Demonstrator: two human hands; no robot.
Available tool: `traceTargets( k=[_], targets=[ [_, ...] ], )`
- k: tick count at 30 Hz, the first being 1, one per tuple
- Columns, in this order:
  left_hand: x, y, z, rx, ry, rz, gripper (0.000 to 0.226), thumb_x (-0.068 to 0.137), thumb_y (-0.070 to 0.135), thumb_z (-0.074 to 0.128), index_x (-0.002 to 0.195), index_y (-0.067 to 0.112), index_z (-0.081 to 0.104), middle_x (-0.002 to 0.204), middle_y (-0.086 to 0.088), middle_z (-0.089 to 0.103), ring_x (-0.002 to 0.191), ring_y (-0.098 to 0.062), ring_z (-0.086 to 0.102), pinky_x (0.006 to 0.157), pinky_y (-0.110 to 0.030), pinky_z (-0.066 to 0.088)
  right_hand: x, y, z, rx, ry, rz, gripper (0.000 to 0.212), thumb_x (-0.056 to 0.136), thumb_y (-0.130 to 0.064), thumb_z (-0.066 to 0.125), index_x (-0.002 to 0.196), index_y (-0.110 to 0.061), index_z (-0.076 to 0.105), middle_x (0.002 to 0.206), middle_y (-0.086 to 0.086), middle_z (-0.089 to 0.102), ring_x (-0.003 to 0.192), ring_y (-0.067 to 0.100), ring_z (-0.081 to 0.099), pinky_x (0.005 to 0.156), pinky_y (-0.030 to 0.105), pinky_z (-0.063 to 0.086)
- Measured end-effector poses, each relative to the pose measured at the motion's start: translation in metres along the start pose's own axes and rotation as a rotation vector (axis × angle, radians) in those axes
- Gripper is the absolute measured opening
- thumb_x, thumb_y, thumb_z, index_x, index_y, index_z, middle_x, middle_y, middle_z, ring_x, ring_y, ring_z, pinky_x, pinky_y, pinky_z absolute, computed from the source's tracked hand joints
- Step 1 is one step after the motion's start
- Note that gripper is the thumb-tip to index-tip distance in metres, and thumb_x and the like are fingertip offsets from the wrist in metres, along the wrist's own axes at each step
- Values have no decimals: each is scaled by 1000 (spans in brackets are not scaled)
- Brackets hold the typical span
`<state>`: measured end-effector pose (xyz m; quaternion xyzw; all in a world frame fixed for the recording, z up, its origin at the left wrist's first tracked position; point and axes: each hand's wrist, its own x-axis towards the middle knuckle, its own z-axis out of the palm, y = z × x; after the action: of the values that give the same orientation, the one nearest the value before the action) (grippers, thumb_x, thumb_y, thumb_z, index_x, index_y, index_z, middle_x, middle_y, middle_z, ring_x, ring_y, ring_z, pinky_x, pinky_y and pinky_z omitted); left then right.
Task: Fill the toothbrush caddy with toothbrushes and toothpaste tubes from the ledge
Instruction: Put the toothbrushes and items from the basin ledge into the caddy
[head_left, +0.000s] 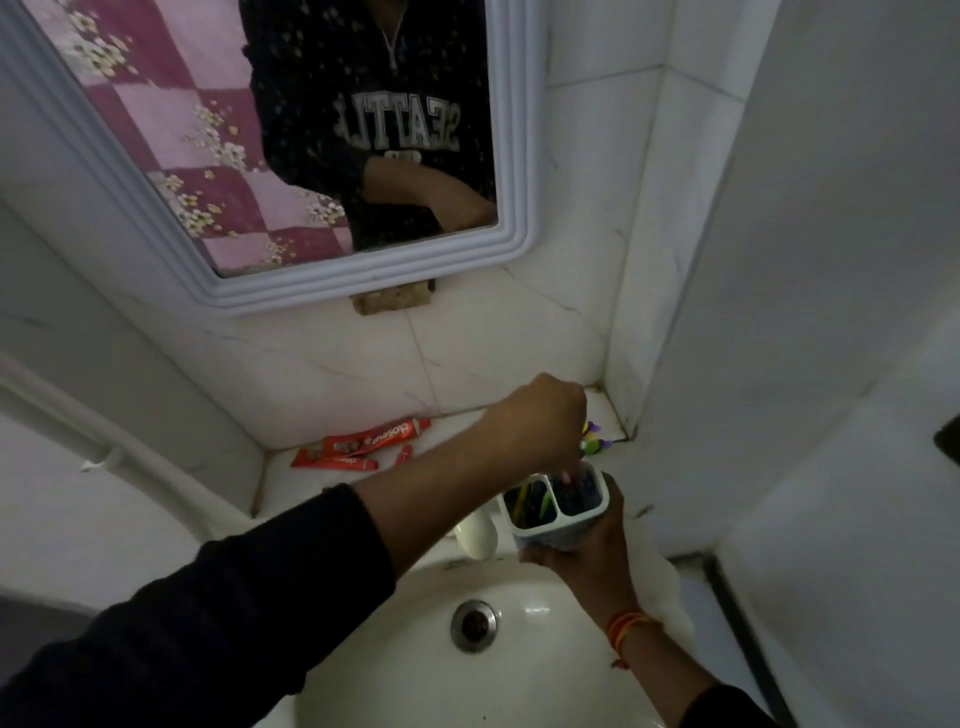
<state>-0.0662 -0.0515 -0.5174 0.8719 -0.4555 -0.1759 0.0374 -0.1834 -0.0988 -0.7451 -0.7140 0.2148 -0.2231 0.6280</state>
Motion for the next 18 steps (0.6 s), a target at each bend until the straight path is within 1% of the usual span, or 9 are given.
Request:
traceTargets(
  k=[2, 5, 8, 10, 11, 13, 15, 17, 18],
  targets=[
    [2, 2, 7, -39, -57, -27, 27, 89, 18, 67, 111, 6, 77, 106, -13, 76, 97, -27, 73, 84, -35, 61, 1, 1, -2, 4, -8, 18, 126, 40, -2, 106, 146, -9, 39, 140, 1, 55, 129, 8, 59, 98, 16, 56],
    [4, -19, 0, -163, -84, -119, 25, 90, 23, 67, 105, 7, 79, 102, -10, 78, 93, -23, 75, 86, -35, 61, 3, 4, -3, 6, -18, 40, 122, 39, -1, 106, 144, -15, 44, 137, 1, 61, 128, 16, 62, 95, 37, 63],
    [7, -63, -9, -297, -73, -300, 19, 89, 20, 70, 102, 9, 78, 91, -5, 78, 70, -15, 71, 62, -23, 60, 3, 2, -4, 41, -6, 89, 123, 34, -20, 109, 141, -27, 48, 137, -4, 63, 129, 25, 63, 87, 60, 63],
    [8, -101, -3, -262, -66, -396, 19, 91, 17, 67, 104, 8, 77, 94, -7, 78, 65, -13, 68, 52, -17, 53, 3, 1, -2, 33, 18, 81, 121, 37, -15, 109, 140, -36, 49, 136, -10, 64, 130, 21, 63, 92, 61, 61],
    [7, -118, 3, -213, -76, -428, 21, 91, 17, 66, 106, 7, 76, 101, -9, 78, 70, -16, 70, 54, -17, 53, 2, 0, -1, 36, 22, 85, 121, 38, -8, 108, 138, -42, 49, 135, -13, 64, 130, 20, 62, 94, 60, 61],
    [7, -155, 23, -63, -128, -439, 32, 91, 24, 67, 114, 3, 71, 115, -12, 73, 98, -24, 71, 72, -24, 54, 2, 3, 2, 63, 26, 100, 122, 36, -5, 107, 136, -45, 49, 137, -11, 64, 130, 24, 62, 91, 63, 61],
    [4, -181, 44, -8, -160, -443, 44, 91, 30, 68, 124, 2, 64, 125, -13, 67, 115, -28, 66, 87, -27, 51, 2, 3, 3, 90, 17, 116, 126, 32, -13, 109, 141, -35, 49, 140, -1, 63, 131, 32, 61, 87, 69, 59],
    [3, -197, 65, -19, -179, -466, 51, 87, 31, 73, 130, 8, 61, 127, -11, 67, 113, -26, 67, 82, -23, 50, 1, 5, 3, 114, -1, 120, 130, 32, -17, 109, 146, -23, 47, 142, 3, 62, 131, 32, 61, 89, 69, 59],
    [3, -201, 73, -28, -171, -468, 53, 85, 31, 74, 132, 10, 60, 128, -11, 67, 112, -25, 67, 81, -22, 49, 1, 3, 4, 110, -4, 118, 130, 33, -11, 107, 147, -18, 45, 141, 2, 63, 130, 29, 62, 90, 63, 61]
  ],
)
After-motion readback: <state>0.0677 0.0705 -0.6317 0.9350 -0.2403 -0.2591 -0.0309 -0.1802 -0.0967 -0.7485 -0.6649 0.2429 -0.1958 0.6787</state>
